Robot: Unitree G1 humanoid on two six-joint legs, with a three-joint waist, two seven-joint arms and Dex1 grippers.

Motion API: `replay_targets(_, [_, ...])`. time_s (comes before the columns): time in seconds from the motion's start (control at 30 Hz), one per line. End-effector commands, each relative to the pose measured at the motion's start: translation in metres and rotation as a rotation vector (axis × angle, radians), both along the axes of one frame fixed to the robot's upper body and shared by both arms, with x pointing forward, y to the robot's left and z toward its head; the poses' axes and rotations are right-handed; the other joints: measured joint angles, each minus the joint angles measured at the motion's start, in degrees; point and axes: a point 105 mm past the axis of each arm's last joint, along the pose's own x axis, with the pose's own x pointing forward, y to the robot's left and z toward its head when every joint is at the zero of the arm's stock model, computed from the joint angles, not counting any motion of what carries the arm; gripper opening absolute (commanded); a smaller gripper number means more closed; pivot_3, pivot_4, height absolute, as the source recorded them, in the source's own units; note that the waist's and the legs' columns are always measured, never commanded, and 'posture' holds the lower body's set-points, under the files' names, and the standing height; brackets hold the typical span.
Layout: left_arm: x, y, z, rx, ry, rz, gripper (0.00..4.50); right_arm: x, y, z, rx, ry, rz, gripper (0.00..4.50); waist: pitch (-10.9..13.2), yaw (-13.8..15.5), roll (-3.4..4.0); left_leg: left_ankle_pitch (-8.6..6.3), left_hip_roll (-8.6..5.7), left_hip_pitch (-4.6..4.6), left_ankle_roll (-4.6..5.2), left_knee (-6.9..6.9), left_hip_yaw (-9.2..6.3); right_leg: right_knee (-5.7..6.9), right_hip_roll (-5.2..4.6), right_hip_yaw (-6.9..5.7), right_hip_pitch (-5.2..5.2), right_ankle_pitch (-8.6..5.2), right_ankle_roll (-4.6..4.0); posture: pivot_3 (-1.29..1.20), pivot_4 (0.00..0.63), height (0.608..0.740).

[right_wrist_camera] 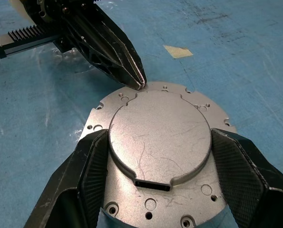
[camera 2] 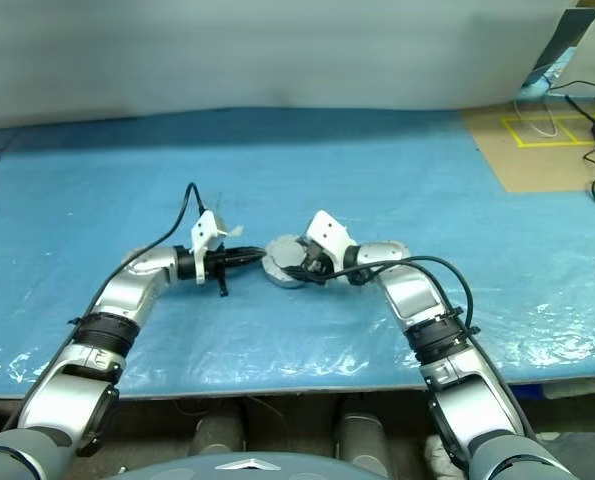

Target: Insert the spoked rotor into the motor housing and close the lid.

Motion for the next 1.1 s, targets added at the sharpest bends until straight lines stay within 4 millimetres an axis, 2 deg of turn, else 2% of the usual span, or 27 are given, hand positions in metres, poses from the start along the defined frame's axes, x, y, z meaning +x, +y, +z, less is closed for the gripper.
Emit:
replay_targets(0.03, [-0.008, -0.010, -0.014, 0.021, 0.046, -0.035, 0.02, -0.005, -0.022, -0.040, -0.106, 0.128, -0.087, 2.99, 0.0, 0.2, 0.00, 0.00, 0.00, 0.00, 0.00, 0.00, 0.00, 0.00, -0.01, 0.00, 0.01, 0.00, 0.00, 0.00, 0.150, 0.740])
replay_targets(0.3, [-0.008, -0.013, -0.014, 0.027, 0.041, -0.052, 0.02, -0.004, -0.021, -0.038, -0.102, 0.106, -0.079, 2.99, 0.0, 0.4, 0.00, 0.00, 0.00, 0.06, 0.00, 0.01, 0.00, -0.01, -0.02, 0.00, 0.09, -0.01, 0.01, 0.00, 0.150, 0.740])
replay_targets(0.43, [-0.008, -0.014, -0.014, 0.027, 0.038, -0.053, 0.00, -0.006, -0.015, -0.029, -0.056, 0.081, -0.055, 4.36, 0.0, 0.8, 0.00, 0.00, 0.00, 0.06, 0.00, -0.01, 0.01, -0.04, -0.02, 0.00, 0.08, -0.01, 0.01, 0.00, 0.150, 0.740])
replay_targets(0.47, [-0.008, -0.014, -0.014, 0.026, 0.037, -0.053, 0.00, -0.005, -0.015, -0.027, -0.049, 0.076, -0.058, 4.47, 0.0, 0.9, 0.01, 0.00, 0.01, 0.05, 0.00, -0.04, 0.01, -0.07, -0.01, 0.00, 0.08, -0.01, 0.02, 0.00, 0.150, 0.740])
replay_targets(0.53, [-0.009, -0.014, -0.014, 0.027, 0.038, -0.055, 0.00, -0.006, -0.014, -0.019, -0.035, 0.059, -0.045, 4.47, 0.0, 1.0, 0.01, 0.00, 0.00, 0.01, 0.00, -0.09, 0.01, -0.12, -0.01, -0.01, 0.06, -0.03, 0.04, 0.00, 0.150, 0.740])
replay_targets(0.63, [-0.009, -0.014, -0.015, 0.026, 0.041, -0.057, 0.00, -0.003, -0.014, 0.005, -0.014, -0.055, -0.011, 4.47, 0.0, 1.1, 0.02, 0.00, -0.02, -0.07, 0.00, -0.14, 0.01, -0.15, -0.01, -0.02, 0.02, -0.04, 0.06, 0.00, 0.150, 0.740])
replay_targets(0.83, [-0.011, -0.014, -0.016, 0.024, 0.049, -0.060, 0.00, 0.001, -0.016, 0.060, 0.234, -0.090, -0.055, 4.47, 0.4, 1.1, 0.18, 0.00, -0.03, -0.29, 0.00, -0.14, 0.01, -0.14, -0.01, -0.02, -0.17, -0.03, 0.07, 0.00, 0.150, 0.740])
replay_targets(0.9, [-0.011, -0.014, -0.016, 0.024, 0.050, -0.059, 0.00, 0.000, -0.020, 0.071, 0.314, -0.064, -0.077, 4.47, 0.4, 1.1, 0.19, 0.01, -0.02, -0.29, 0.00, -0.16, 0.00, -0.14, 0.01, -0.02, -0.19, -0.03, 0.07, 0.00, 0.150, 0.740])
replay_targets(1.03, [-0.011, -0.012, -0.016, 0.026, 0.052, -0.059, 0.00, -0.001, -0.041, 0.074, 0.504, 0.114, -0.170, 4.47, 0.4, 1.1, 0.19, 0.01, -0.03, -0.29, -0.01, -0.21, 0.00, -0.15, 0.02, -0.02, -0.19, -0.03, 0.08, 0.00, 0.150, 0.740])
replay_targets(1.1, [-0.011, -0.011, -0.016, 0.027, 0.051, -0.059, 0.00, -0.006, -0.051, 0.063, 0.561, 0.260, -0.215, 4.47, 0.4, 1.2, 0.18, 0.01, -0.05, -0.31, -0.01, -0.21, 0.00, -0.16, 0.01, -0.02, -0.18, -0.03, 0.08, 0.00, 0.150, 0.740])
